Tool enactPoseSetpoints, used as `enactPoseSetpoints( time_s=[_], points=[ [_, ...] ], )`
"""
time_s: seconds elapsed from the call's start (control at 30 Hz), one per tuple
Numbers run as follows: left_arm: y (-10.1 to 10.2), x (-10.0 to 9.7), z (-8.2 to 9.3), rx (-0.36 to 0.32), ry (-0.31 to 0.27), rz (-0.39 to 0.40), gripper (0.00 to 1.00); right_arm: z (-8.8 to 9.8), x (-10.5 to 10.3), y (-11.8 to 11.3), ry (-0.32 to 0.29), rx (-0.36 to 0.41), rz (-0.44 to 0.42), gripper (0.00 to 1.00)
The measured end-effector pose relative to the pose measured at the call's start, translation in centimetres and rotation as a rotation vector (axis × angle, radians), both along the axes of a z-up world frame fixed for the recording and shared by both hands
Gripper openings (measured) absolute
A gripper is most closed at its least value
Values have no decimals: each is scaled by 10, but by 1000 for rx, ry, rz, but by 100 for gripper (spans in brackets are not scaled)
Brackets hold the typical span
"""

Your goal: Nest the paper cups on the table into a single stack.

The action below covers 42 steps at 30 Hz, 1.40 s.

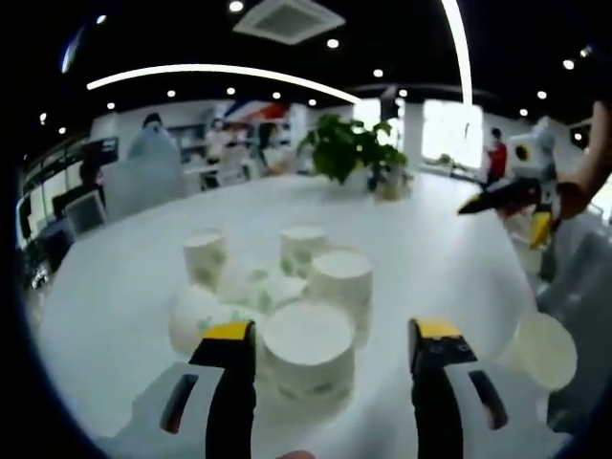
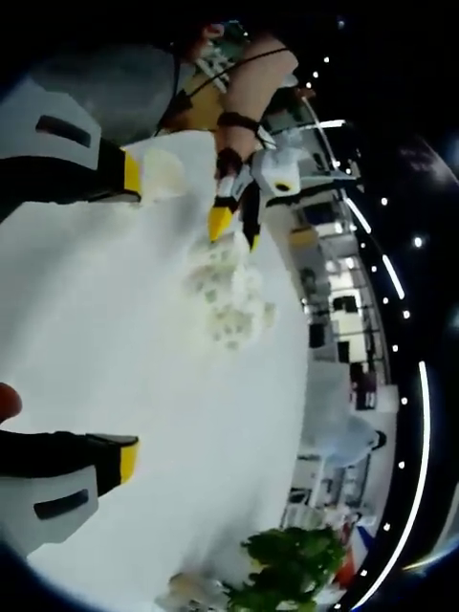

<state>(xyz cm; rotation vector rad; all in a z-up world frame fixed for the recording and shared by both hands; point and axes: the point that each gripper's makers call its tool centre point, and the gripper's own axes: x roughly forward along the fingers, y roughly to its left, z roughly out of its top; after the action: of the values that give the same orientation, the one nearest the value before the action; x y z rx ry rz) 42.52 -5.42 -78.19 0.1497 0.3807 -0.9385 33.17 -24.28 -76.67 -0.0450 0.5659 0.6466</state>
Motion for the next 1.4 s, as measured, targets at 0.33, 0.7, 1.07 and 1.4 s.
enactPoseSetpoints(
  time_s=[0.33, 0.7, 1.07, 1.4],
  points=[
    [1, 0, -3, -7, 17, -13, 51, 2, -2, 0, 6, 29, -19, 96],
    [5, -6, -9, 22, 21, -38, 37, 3, -3, 1, 5, 35, -18, 95],
    [2, -9, -5, 5, 12, -39, 36, 3, -3, 4, 3, 33, -7, 95],
    [3, -13, 6, -8, 3, -36, 36, 4, -8, 7, 3, 37, -4, 95]
  ],
)
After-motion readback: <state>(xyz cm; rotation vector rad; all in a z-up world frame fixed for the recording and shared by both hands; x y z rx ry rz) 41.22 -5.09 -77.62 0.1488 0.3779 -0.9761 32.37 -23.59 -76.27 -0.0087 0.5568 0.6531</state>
